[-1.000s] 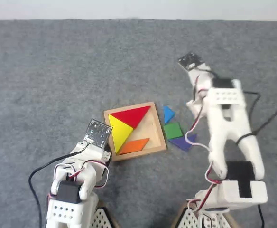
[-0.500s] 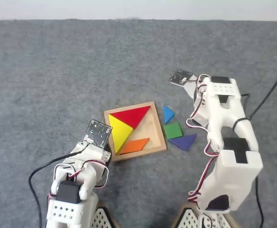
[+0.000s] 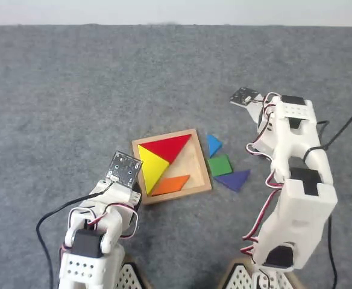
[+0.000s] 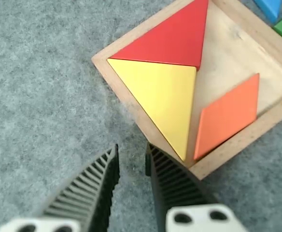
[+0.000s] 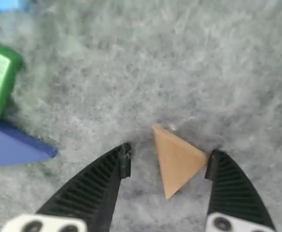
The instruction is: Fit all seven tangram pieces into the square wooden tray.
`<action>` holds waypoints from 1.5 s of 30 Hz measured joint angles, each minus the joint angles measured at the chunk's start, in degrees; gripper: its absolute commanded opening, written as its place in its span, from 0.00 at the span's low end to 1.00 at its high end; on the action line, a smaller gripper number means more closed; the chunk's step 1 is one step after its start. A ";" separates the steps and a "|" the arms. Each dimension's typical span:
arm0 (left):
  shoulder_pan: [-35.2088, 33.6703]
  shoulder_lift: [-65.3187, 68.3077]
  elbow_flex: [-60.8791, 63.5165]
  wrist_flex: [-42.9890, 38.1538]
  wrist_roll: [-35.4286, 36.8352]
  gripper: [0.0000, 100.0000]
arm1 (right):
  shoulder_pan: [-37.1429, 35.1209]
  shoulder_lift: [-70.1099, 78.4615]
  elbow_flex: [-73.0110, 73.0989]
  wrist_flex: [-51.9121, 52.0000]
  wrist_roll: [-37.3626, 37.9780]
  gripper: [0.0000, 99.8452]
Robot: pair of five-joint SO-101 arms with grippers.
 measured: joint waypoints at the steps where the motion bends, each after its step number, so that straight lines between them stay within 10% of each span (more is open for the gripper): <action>1: 0.00 0.00 0.00 0.00 0.00 0.09 | 0.00 0.00 -0.09 0.00 0.00 0.26; 26: 0.00 0.00 0.00 0.00 0.00 0.09 | -0.35 -0.62 -2.29 0.35 -2.29 0.15; 45: 0.00 0.00 0.00 0.00 0.00 0.09 | -38.42 -11.60 -2.29 6.51 -11.96 0.15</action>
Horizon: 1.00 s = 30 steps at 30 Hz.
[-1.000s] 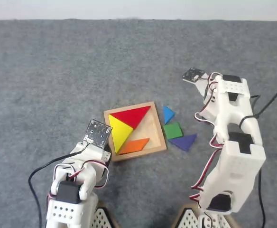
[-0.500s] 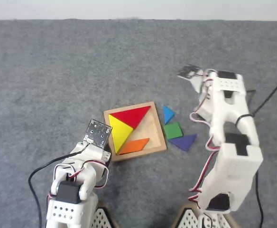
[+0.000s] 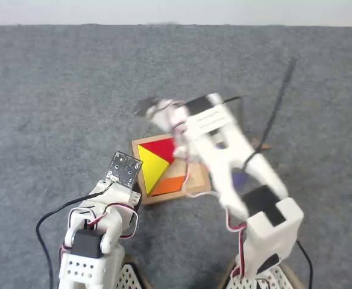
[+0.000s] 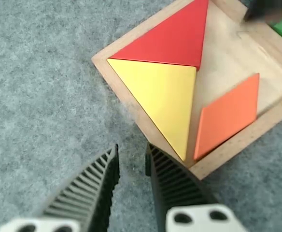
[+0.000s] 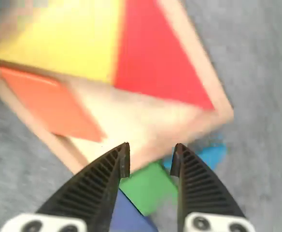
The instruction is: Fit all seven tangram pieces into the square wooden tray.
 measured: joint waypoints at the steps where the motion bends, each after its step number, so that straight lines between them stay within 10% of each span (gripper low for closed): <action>1: 0.00 0.00 0.00 0.00 0.00 0.09 | -1.14 0.00 0.00 0.00 -0.26 0.15; 14: 0.00 0.00 0.00 0.00 0.00 0.09 | -7.03 5.01 0.00 -0.18 -0.79 0.15; 30: 0.00 0.00 0.00 0.00 0.00 0.09 | 8.53 -3.96 -3.43 10.99 -8.70 0.15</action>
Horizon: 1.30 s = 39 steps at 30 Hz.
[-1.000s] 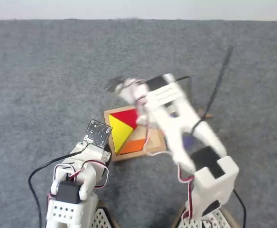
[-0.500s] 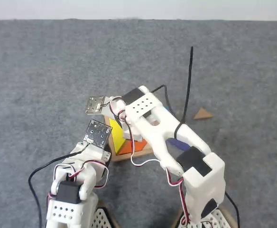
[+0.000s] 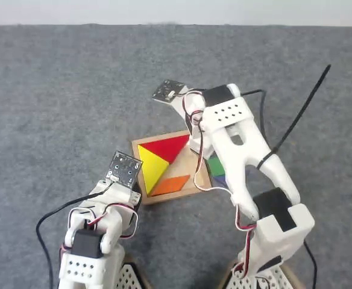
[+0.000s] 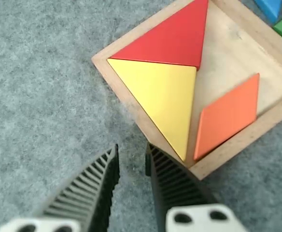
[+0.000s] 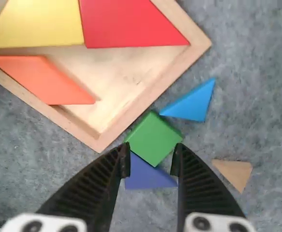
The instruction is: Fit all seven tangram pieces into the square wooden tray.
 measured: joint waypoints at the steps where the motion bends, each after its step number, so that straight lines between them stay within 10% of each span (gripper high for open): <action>1: 0.00 0.00 0.00 0.00 0.00 0.09 | 0.18 0.00 0.00 0.00 0.00 0.15; 12: 0.00 0.00 0.00 0.00 0.00 0.09 | 20.84 1.32 0.53 -0.53 24.79 0.28; 39: 0.00 0.00 0.00 0.00 0.00 0.09 | 25.49 18.64 1.05 -14.59 51.96 0.22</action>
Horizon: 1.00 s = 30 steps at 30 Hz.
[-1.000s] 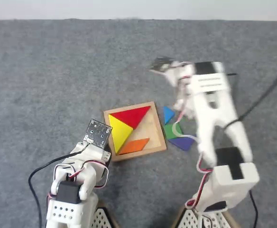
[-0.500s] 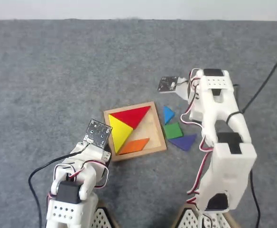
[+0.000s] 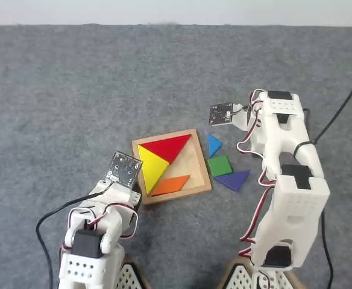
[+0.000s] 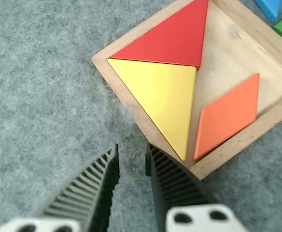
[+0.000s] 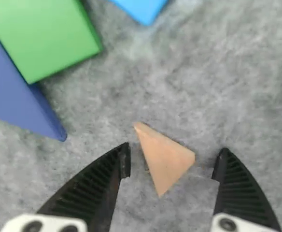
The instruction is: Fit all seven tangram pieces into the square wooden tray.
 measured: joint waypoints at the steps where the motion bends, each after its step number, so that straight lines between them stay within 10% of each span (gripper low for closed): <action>1: 0.00 0.00 0.00 0.00 0.00 0.09 | 0.00 0.00 -0.09 -0.09 0.09 0.20; 30: 0.00 0.00 0.00 0.00 0.00 0.09 | -13.63 -14.95 -2.73 13.54 -16.97 0.17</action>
